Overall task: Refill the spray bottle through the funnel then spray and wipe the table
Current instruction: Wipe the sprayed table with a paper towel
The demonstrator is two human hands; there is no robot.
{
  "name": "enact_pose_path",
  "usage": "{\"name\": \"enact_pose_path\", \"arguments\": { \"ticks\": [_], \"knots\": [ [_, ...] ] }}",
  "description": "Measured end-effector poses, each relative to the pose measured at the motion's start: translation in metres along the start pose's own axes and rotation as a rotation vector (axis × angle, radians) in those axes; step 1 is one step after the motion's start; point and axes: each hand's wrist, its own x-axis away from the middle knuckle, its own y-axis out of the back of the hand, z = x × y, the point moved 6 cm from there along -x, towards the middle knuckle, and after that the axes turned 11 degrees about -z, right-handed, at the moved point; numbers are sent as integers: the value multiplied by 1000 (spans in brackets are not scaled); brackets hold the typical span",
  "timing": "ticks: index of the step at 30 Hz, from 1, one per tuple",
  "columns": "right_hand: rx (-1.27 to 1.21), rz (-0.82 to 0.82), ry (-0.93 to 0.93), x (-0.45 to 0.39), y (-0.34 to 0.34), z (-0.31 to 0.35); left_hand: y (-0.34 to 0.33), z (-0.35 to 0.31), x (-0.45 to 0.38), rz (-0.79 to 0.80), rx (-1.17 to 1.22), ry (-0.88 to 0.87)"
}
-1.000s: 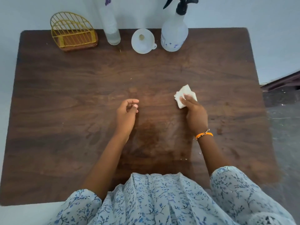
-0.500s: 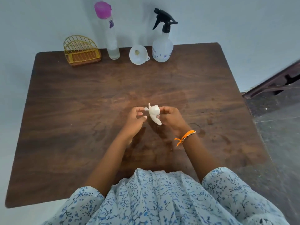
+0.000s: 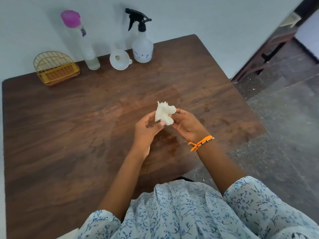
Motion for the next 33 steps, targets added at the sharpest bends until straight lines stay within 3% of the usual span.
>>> {"name": "enact_pose_path", "arguments": {
  "ticks": [4, 8, 11, 13, 18, 24, 33],
  "knots": [
    [127, -114, 180, 6, 16, 9, -18, -4, -1, -27, -84, -45],
    [510, -334, 539, 9, 36, 33, -44, -10, -9, -55, -175, -57],
    [722, -296, 804, 8, 52, 59, -77, -12, -22, -67, -206, -92],
    [760, -212, 884, 2, 71, 74, -109, -10, -33, -61, -259, -123],
    [800, -182, 734, -42, 154, 119, -216, 26, -64, 3, -449, -111],
    [831, -502, 814, -86, 279, 199, -368, 54, -84, 199, -593, -138],
    [618, -714, 362, -175, 393, 236, -487, 96, -134, 371, -646, 161]
  ]
}}
